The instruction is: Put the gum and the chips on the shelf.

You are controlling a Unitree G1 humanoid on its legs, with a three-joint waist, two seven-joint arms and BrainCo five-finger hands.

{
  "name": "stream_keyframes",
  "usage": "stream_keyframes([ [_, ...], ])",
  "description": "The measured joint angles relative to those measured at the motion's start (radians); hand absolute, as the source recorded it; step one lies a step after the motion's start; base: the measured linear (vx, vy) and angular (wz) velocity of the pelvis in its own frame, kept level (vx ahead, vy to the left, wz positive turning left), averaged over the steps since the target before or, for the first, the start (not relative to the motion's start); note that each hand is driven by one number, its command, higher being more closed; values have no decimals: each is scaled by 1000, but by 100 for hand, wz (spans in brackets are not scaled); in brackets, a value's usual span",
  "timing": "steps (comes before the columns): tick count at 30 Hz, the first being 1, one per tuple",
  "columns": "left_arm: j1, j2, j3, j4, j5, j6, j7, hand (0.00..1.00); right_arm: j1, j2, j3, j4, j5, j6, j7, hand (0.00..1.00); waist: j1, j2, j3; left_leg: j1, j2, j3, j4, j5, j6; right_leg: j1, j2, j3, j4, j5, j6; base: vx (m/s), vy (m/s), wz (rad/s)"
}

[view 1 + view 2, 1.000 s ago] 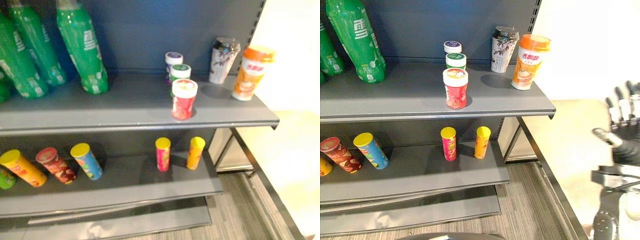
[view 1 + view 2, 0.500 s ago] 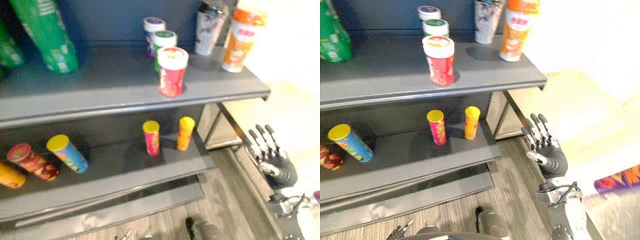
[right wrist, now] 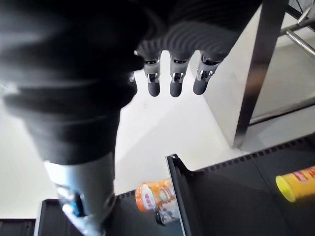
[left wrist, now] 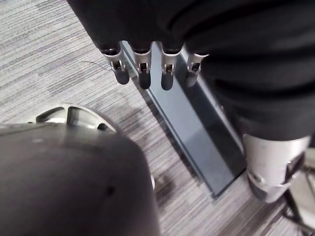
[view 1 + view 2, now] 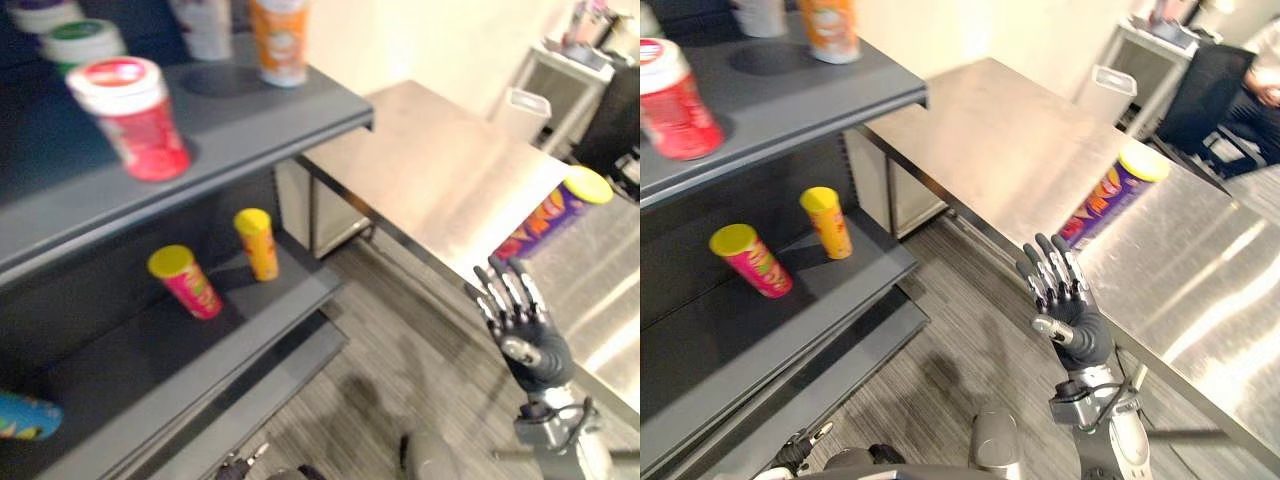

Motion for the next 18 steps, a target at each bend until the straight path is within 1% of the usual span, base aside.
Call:
stream_keyframes([
  [1, 3, 1, 0, -15, 0, 1, -3, 0, -20, 0, 16, 4, -7, -2, -1, 0, 15, -8, -7, 0, 12, 52, 5, 3, -5, 35, -22, -53, -7, 4, -3, 22, -124, -127],
  [2, 6, 1, 0, -25, 0, 1, -4, 0, -28, 0, 30, 8, -20, -2, -2, 0, 20, -14, -11, 0, 16, 78, 6, 6, -10, 52, -29, -88, -20, 26, -13, 31, -166, -129],
  [3, 9, 12, 2, -40, -3, 2, -5, 0, -49, -2, 60, 20, -32, -2, -1, 0, 29, -32, -26, 0, 28, 125, 16, 11, -20, 91, -23, -164, -96, 97, -38, 31, -156, -108],
  [4, 7, 9, 1, -42, -4, 3, -5, 0, -62, -6, 68, 34, -33, -2, -1, 0, 40, -22, -29, 0, 44, 145, 21, 16, -28, 94, -13, -198, -133, 97, -37, 40, -206, -154],
  [5, 16, -10, -13, -57, -4, 5, -10, 0, -75, -5, 79, 65, -33, -3, -2, 0, 42, 0, -51, 23, 56, 211, -19, 43, -44, 100, 5, -279, -203, 101, -11, 54, -203, -118],
  [6, 19, -14, -22, -64, -4, 4, -11, 0, -77, -6, 80, 74, -33, -3, -2, 0, 40, 2, -51, 38, 53, 227, -35, 51, -51, 97, 2, -294, -205, 90, 5, 43, -160, -105],
  [7, 21, -17, -31, -69, -5, 4, -13, 0, -77, -6, 80, 83, -33, -3, -2, 0, 40, 5, -54, 51, 54, 244, -42, 56, -59, 96, 1, -302, -209, 74, 30, 64, -203, -65],
  [8, 24, -20, -39, -69, -6, 5, -15, 0, -72, -8, 90, 97, -33, -3, -2, 0, 39, 6, -73, 64, 55, 274, -48, 68, -68, 93, 9, -310, -241, 42, 74, 87, -248, -86],
  [9, 25, -18, -40, -69, -6, 5, -15, 0, -65, -21, 110, 108, -32, -4, -1, 0, 40, 2, -97, 70, 66, 299, -46, 77, -80, 100, 39, -309, -315, 21, 80, 122, -318, -88],
  [10, 25, -19, -40, -69, -6, 5, -15, 0, -63, -29, 117, 114, -32, -4, 1, 0, 41, 0, -111, 70, 76, 312, -38, 81, -84, 112, 58, -307, -359, 22, 82, 164, -317, -89],
  [11, 20, -17, -37, -66, -6, 4, -16, 0, -56, -36, 117, 116, -31, -4, -1, 0, 48, -4, -124, 70, 111, 322, 17, 86, -90, 142, 89, -310, -419, 25, 86, 182, -285, -77],
  [12, 21, -27, -37, -64, -5, 1, -20, 0, -52, -35, 109, 116, -29, -5, -2, 0, 47, 10, -118, 68, 205, 296, 156, 105, -57, 163, 119, -310, -430, 24, 85, 185, -262, -60],
  [13, 19, -29, -38, -58, -7, -1, -21, 0, -44, -30, 106, 115, -22, -5, -1, 0, 47, 10, -106, 42, 267, 265, 270, 109, -42, 194, 140, -311, -439, 24, 86, 140, -206, 0],
  [14, -5, -36, -46, -55, -6, -8, -20, 0, -21, -17, 85, 114, -1, -20, -1, 0, 43, -7, -97, -39, 277, 200, 371, 52, -76, 231, 123, -308, -444, 11, 79, 89, -44, 63],
  [15, -27, -45, -80, -69, -6, -16, -17, 0, -30, -17, 56, 121, 24, -35, -2, 0, 40, -10, -96, -133, 183, 186, 316, 14, -6, 234, 85, -305, -413, -4, 90, 71, 29, 81],
  [16, -30, -48, -96, -79, -5, -19, -17, 0, -39, -24, 49, 120, 27, -41, -2, 0, 38, -3, -95, -155, 128, 189, 238, 29, 47, 232, 74, -312, -385, -18, 109, 99, 158, 51],
  [17, -16, -55, -111, -97, -6, -23, -14, 0, -53, -48, 43, 109, 27, -44, -3, 0, 50, 38, -86, -164, 90, 210, 100, 122, 112, 230, 85, -313, -330, -41, 139, 120, 132, 20],
  [18, 5, -39, -111, -99, -12, -22, -6, 0, -68, -42, 70, 109, 27, -40, 1, 0, 39, 36, -96, -139, 81, 219, 90, 72, 97, 249, 86, -293, -300, -112, 163, 246, 90, 21],
])
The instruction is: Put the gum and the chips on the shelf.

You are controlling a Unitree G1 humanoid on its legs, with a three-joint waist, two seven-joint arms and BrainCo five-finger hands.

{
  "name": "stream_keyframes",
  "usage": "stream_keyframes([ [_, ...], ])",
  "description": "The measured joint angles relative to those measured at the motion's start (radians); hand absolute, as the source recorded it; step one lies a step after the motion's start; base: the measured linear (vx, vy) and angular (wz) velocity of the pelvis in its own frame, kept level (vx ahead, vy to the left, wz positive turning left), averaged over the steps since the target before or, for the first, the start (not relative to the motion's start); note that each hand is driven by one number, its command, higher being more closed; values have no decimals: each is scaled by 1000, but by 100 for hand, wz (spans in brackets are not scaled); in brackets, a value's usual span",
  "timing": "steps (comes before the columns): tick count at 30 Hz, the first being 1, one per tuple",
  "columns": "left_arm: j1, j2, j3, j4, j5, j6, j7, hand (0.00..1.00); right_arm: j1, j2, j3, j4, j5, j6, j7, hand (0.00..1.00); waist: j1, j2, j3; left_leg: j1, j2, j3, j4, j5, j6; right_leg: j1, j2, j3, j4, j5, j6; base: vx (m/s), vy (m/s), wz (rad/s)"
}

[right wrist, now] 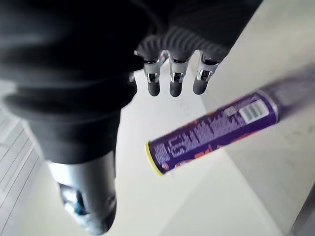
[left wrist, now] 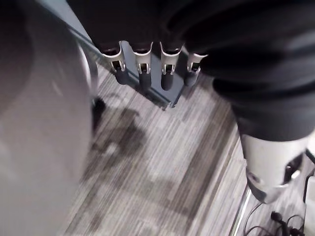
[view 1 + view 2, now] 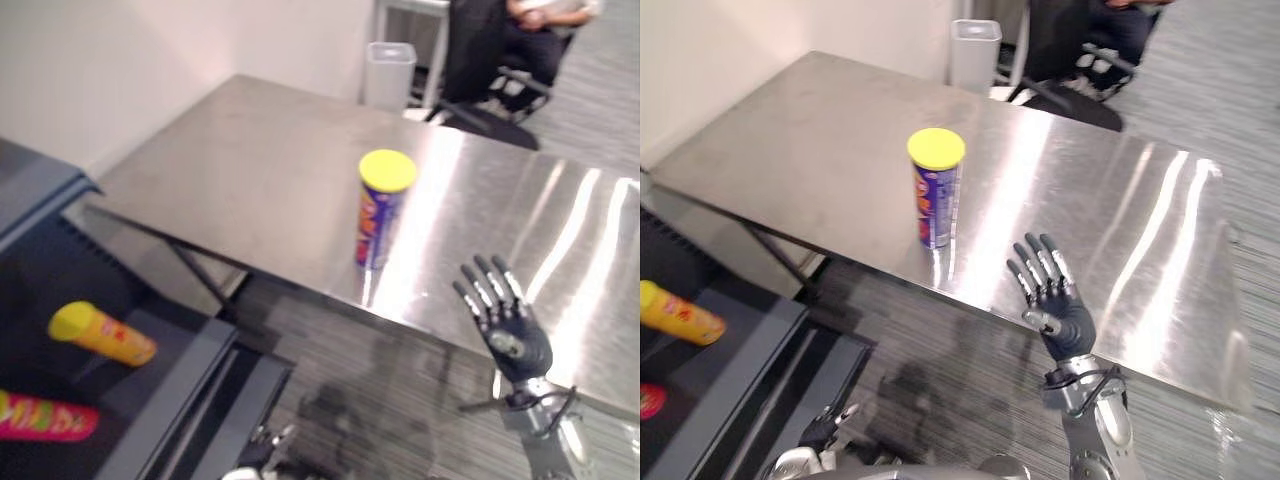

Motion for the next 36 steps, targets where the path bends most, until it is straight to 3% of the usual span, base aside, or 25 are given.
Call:
stream_keyframes([
  [1, -9, 21, 0, 1, 0, 0, 10, 0, 6, 7, -6, -32, 0, 0, 0, 0, 2, -23, 6, -1, -8, -9, -1, -3, 0, 8, -4, 36, -13, -17, 9, 218, 16, 21],
  [3, -14, 30, 2, 5, 1, 4, 10, 0, -14, 13, -44, -64, 0, -1, 0, 0, -1, -35, 12, 2, 1, -14, -10, -4, 2, 16, 24, 83, -74, -21, 1, 162, -72, -5],
  [5, -18, 6, -4, 6, 1, 5, 10, 0, -14, 16, -124, -90, 0, -11, -4, 0, -4, -19, 24, 45, 17, -11, -30, 11, -20, 20, 61, 131, -153, -23, -4, 75, -115, -25],
  [6, -16, -9, -2, 9, 1, 3, 9, 0, -6, 18, -167, -90, 0, -31, -7, 0, -2, -16, 30, 99, 32, 1, -21, 27, -50, 26, 85, 165, -241, 20, -20, 5, -124, -33],
  [8, -12, -44, 19, 19, -1, -1, 9, 0, 11, 6, -198, -93, 0, -53, -15, 0, -1, -1, 28, 123, 78, -66, 45, 39, -82, 39, 111, 198, -241, 44, -21, 25, -168, -59],
  [9, -11, -60, 38, 24, -2, -8, 11, 0, 6, -3, -201, -99, 0, -58, -27, 0, 6, 12, 27, 119, 89, -158, 60, 59, -113, 37, 123, 234, -235, 40, -32, 43, -161, -108],
  [11, 5, -82, 81, 23, -6, -12, 12, 0, -11, -19, -188, -113, 0, -74, -38, 0, 7, 33, 20, 71, 62, -463, 69, 83, -146, 22, 145, 315, -218, 28, -52, 45, -110, -125],
  [12, 7, -87, 100, 25, -30, -18, 13, 0, -10, -25, -191, -113, 3, -76, -48, 0, 14, 30, 18, 57, 14, -641, 45, 84, -166, 6, 148, 361, -204, 24, -59, 78, -38, -100],
  [14, 7, -87, 123, 31, -41, -17, 13, 0, -8, -26, -203, -113, 22, -78, -51, 0, 28, 25, 18, 84, -61, -837, -53, 77, -187, -14, 147, 406, -185, 24, -59, 93, 5, -82],
  [17, 8, -88, 160, 29, -44, -19, 16, 0, -17, -25, -195, -115, 23, -81, -49, 0, 30, 12, 8, 146, -130, -997, -161, 88, -209, -40, 140, 441, -161, 25, -57, 57, 46, -35],
  [21, 9, -85, 191, 23, -45, -19, 25, 0, -32, -11, -198, -120, 39, -81, -47, 0, 35, -15, 0, 184, -146, -1005, -234, 64, -248, -46, 124, 453, -160, 35, -41, -1, 119, -4],
  [27, 12, -82, 172, 23, -43, -19, 29, 0, -29, 22, -200, -148, 39, -81, -47, 0, 38, -36, -18, 208, -191, -1004, -357, 66, -254, -66, 86, 455, -190, 64, -6, -47, 107, 1],
  [32, 17, -64, 116, 23, -43, -20, 23, 0, -29, 17, -206, -146, 34, -81, -47, 0, 52, -46, -38, 199, -216, -993, -383, 77, -256, -78, 67, 484, -226, 78, 0, -49, 64, -11],
  [36, 19, -50, 111, 23, -43, -21, 9, 0, -64, -48, -245, -75, 19, -81, -47, 0, 53, -55, -46, 189, -211, -995, -404, 96, -262, -98, 75, 485, -230, 82, 0, 0, 0, 0],
])
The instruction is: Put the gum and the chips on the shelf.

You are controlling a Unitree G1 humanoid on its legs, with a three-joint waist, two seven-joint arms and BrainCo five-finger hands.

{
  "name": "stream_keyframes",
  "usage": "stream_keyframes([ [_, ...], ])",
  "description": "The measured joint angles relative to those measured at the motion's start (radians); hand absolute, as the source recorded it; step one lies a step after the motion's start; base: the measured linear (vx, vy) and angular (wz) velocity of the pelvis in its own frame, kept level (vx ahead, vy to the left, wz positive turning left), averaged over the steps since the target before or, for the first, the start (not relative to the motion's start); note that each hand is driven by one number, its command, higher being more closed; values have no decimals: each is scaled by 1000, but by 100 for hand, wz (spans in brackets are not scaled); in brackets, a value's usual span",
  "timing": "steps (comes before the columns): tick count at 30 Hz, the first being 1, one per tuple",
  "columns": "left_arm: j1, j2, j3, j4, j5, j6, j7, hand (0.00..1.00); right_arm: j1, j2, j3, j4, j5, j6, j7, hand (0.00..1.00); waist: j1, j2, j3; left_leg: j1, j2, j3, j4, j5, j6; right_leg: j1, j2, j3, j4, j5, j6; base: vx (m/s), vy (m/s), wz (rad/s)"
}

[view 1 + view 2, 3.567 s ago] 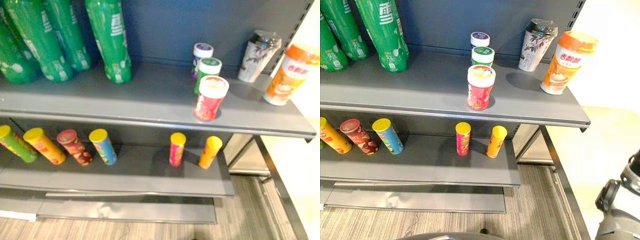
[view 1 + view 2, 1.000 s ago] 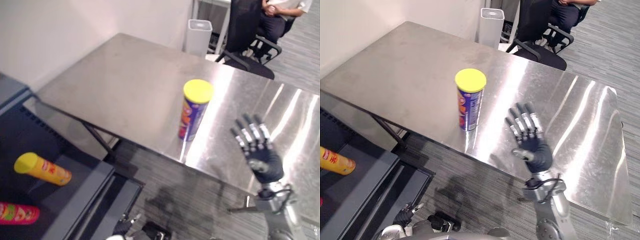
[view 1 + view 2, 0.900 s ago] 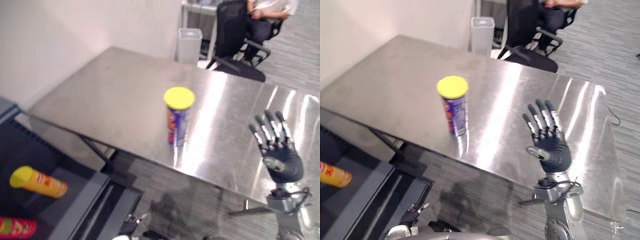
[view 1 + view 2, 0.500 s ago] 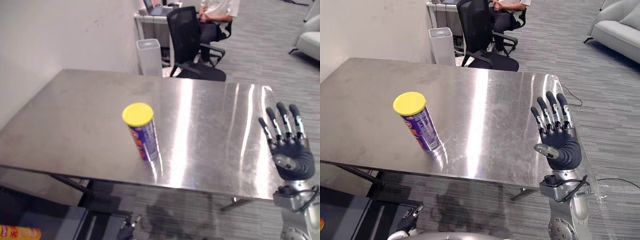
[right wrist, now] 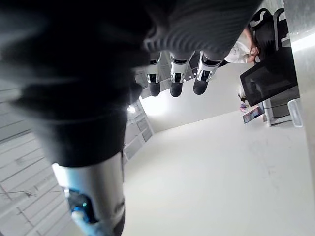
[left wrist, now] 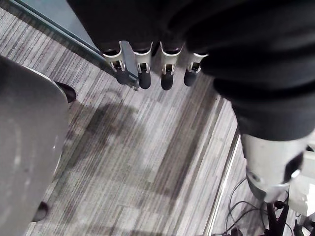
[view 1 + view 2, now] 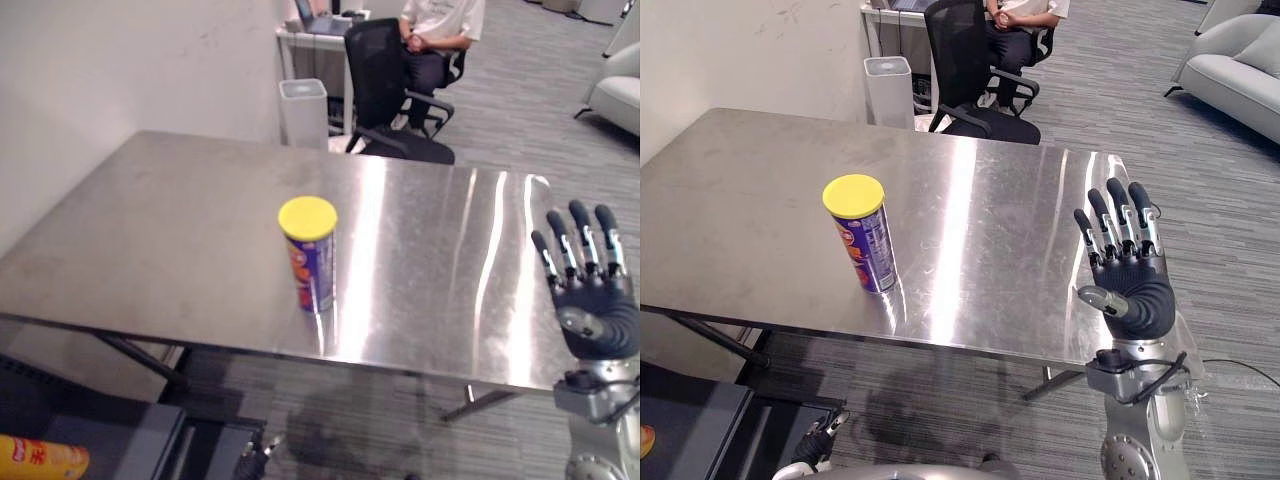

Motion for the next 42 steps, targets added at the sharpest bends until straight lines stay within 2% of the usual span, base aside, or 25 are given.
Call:
stream_keyframes([
  [3, 1, 2, -6, 0, 1, 0, -8, 0, -42, -66, -8, 81, -2, 6, -1, 0, 1, -4, -3, 0, 3, 0, -12, 4, -2, -3, 4, 0, -3, 0, 0, 0, 0, 0],
  [11, 0, 25, -39, 0, 2, -10, -40, 0, -106, -103, 9, 252, -52, 18, -43, 0, 7, -23, -13, -3, -1, -7, -35, 15, -1, -15, 0, -12, -9, 11, 5, 46, 13, 3],
  [16, -3, 33, -58, -1, 3, -10, -42, 0, -156, -144, 44, 322, -80, 21, -49, 0, 7, -24, -13, -31, -1, -37, -33, 27, 2, 2, 0, -53, -55, 59, 4, 23, 16, 18],
  [22, -3, 39, -80, -23, 5, -11, -44, 0, -200, -158, 100, 329, -81, 36, -40, 0, 29, -32, -13, -42, -2, -66, -45, 49, -1, 6, -1, -89, -53, 59, 4, -14, -8, 16],
  [26, -4, 40, -80, -25, 4, -10, -45, 0, -239, -170, 145, 366, -81, 41, -39, 0, 31, -35, -11, -51, -3, -87, -71, 77, -5, -1, 0, -104, -55, 59, 4, -60, -27, 14],
  [33, -11, 50, -79, -38, 6, -11, -46, 0, -272, -184, 210, 363, -83, 41, -23, 0, 45, -58, 4, -57, -12, -94, -122, 127, -7, -18, -6, -114, -73, 58, 4, -93, -17, 3],
  [42, -19, 51, -87, -40, 11, -12, -48, 0, -307, -231, 265, 368, -172, 41, -18, 0, 59, -55, 6, -86, -16, -143, -156, 162, -8, -35, -8, -153, -69, 58, 5, -36, -7, 14],
])
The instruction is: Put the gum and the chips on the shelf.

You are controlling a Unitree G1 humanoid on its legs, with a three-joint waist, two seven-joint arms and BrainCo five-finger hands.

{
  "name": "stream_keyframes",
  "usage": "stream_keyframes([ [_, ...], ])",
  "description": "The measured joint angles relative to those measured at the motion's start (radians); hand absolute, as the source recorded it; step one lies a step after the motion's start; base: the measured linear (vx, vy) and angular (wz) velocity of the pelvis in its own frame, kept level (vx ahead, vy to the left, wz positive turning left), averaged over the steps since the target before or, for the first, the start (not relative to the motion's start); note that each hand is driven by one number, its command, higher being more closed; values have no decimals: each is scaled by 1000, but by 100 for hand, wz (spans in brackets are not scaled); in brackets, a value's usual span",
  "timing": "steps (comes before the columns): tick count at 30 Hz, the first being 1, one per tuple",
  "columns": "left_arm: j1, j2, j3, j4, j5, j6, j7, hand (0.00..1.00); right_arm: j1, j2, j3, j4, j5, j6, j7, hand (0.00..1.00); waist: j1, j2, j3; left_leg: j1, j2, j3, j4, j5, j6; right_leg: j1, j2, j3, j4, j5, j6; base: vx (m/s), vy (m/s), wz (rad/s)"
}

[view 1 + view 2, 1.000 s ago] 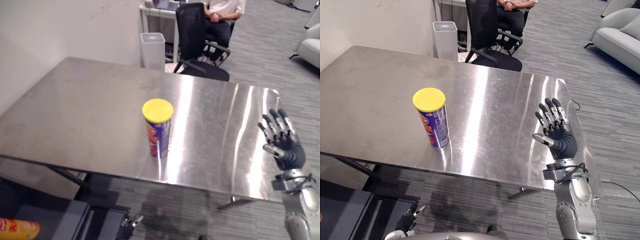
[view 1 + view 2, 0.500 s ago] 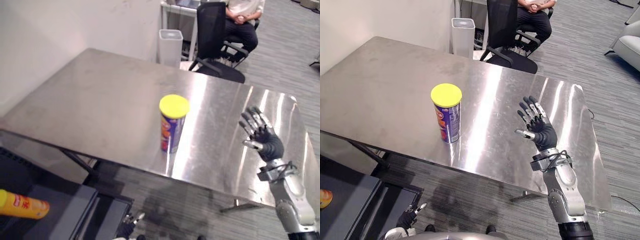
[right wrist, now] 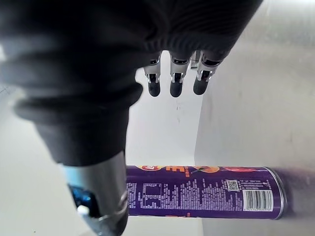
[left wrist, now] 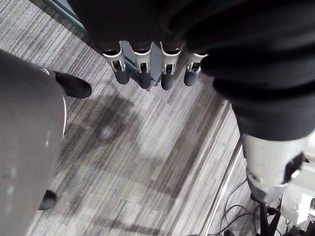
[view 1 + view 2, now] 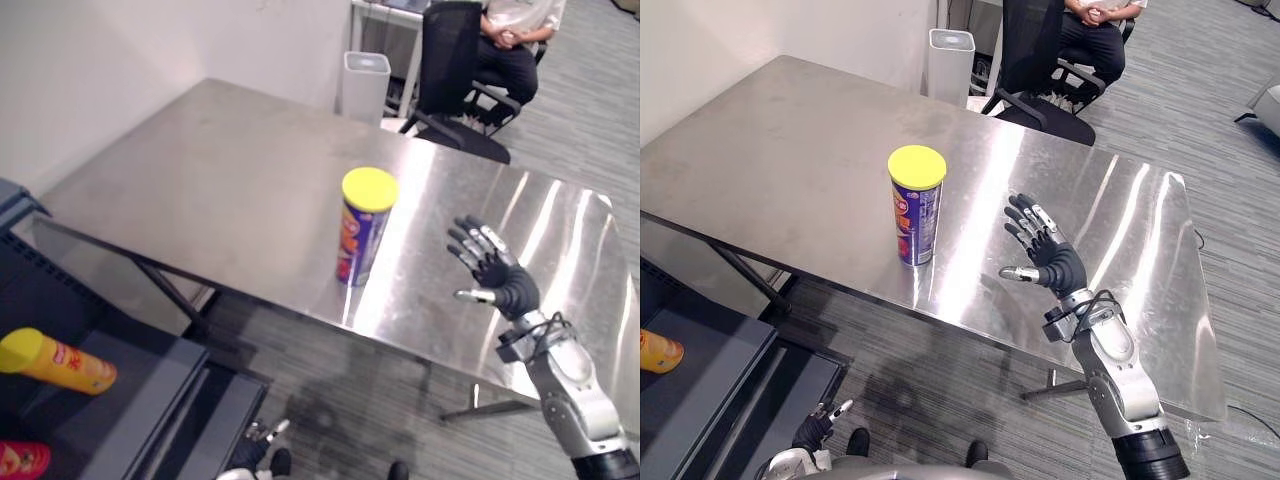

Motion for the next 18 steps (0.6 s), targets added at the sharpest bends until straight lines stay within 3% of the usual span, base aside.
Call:
stream_keyframes([
  [11, -7, 0, -13, 1, 2, 0, 1, 0, -129, -119, 58, 114, -99, 13, -3, 0, 10, 1, 3, -2, -4, -6, 0, 1, 1, 2, -3, -4, 0, 0, 0, 19, 1, 1],
  [18, -11, -1, -23, -2, 2, 0, 2, 0, -191, -144, 58, 143, -125, 15, -20, 0, 17, 5, 6, -17, -5, -30, 3, 2, 1, 1, -3, -18, 0, 0, 0, -28, -3, 7],
])
